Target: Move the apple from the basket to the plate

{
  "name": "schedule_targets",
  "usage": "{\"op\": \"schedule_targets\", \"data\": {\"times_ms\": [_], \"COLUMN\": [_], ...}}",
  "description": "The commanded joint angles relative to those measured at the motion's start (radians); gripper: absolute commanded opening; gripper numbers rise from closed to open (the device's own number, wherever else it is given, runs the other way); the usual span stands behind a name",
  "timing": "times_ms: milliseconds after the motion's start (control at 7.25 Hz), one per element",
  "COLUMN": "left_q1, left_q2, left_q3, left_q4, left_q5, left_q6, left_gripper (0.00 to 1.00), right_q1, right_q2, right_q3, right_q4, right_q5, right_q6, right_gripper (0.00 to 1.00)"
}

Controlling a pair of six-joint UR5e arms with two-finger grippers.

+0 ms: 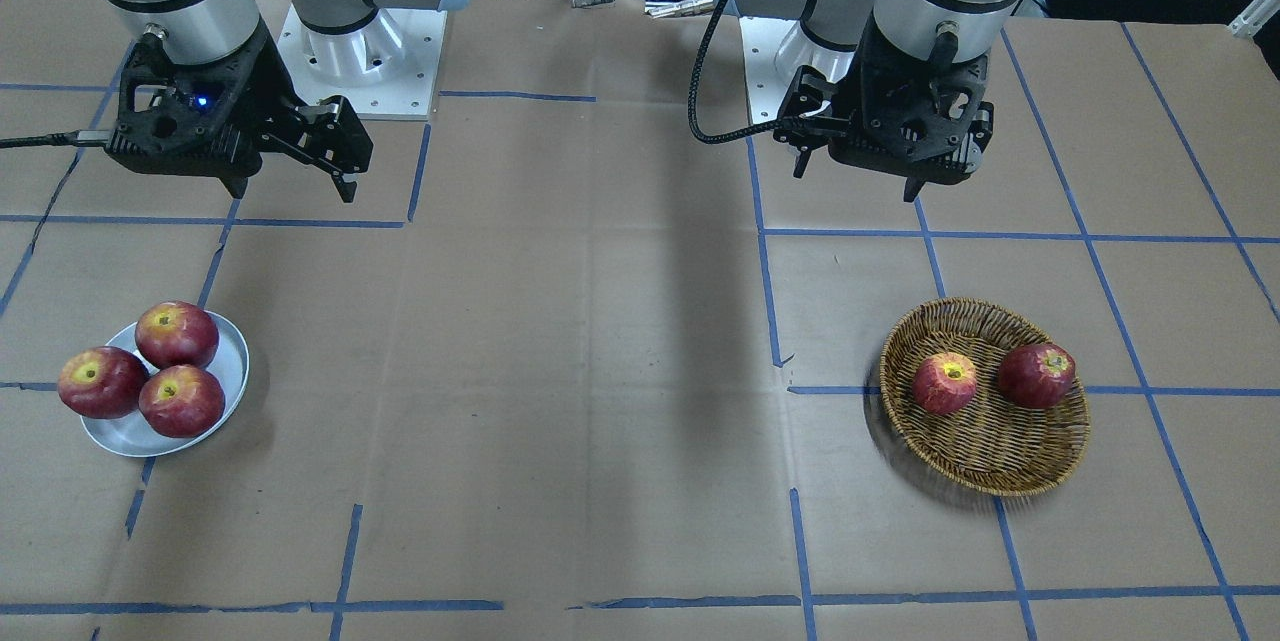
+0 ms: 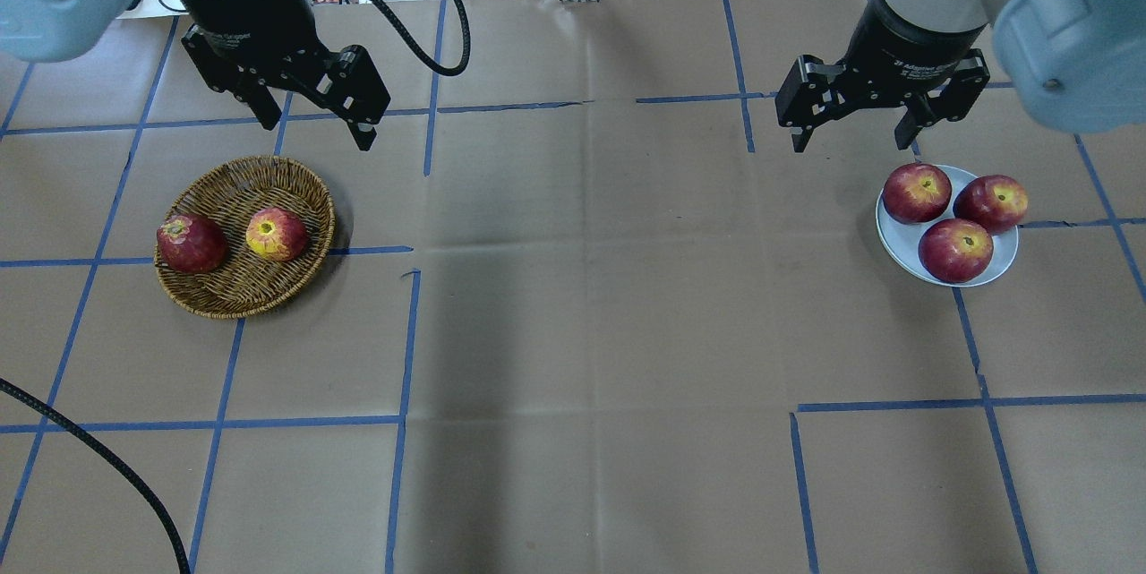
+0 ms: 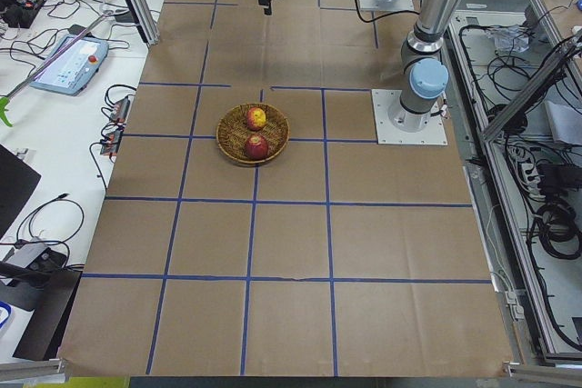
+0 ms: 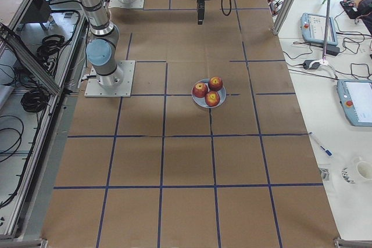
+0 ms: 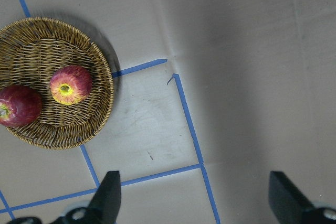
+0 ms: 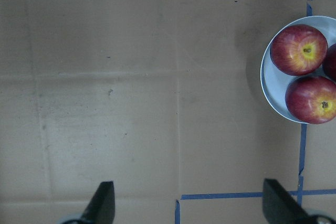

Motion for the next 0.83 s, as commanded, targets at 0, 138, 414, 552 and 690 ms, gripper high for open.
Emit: {"op": "schedule_targets", "data": {"times_ms": [0, 138, 414, 552, 690], "left_q1": [0.0, 0.0, 0.0, 0.0, 0.0], "left_q2": [-0.001, -0.001, 0.001, 0.001, -0.005], "left_q3": [0.0, 0.0, 0.001, 0.004, 0.009], "left_q4": [0.001, 0.0, -0.002, -0.002, -0.003], "left_q5": [0.0, 0.0, 0.009, 0.011, 0.014], "left_q6": [-0.002, 0.0, 0.006, 0.008, 0.012], "left_gripper": [0.99, 0.99, 0.99, 0.99, 0.99], "right_q1": [0.0, 0.0, 0.0, 0.0, 0.0], "right_q2": [-0.001, 0.0, 0.0, 0.0, 0.0], "right_q3": [0.0, 0.0, -0.001, 0.0, -0.001], "right_q4": [0.0, -0.002, 0.0, -0.002, 0.0], "right_q5": [0.001, 0.001, 0.001, 0.0, 0.001], "right_q6": [0.0, 0.0, 0.0, 0.0, 0.0], "right_gripper": [1.0, 1.0, 1.0, 1.0, 1.0]}}
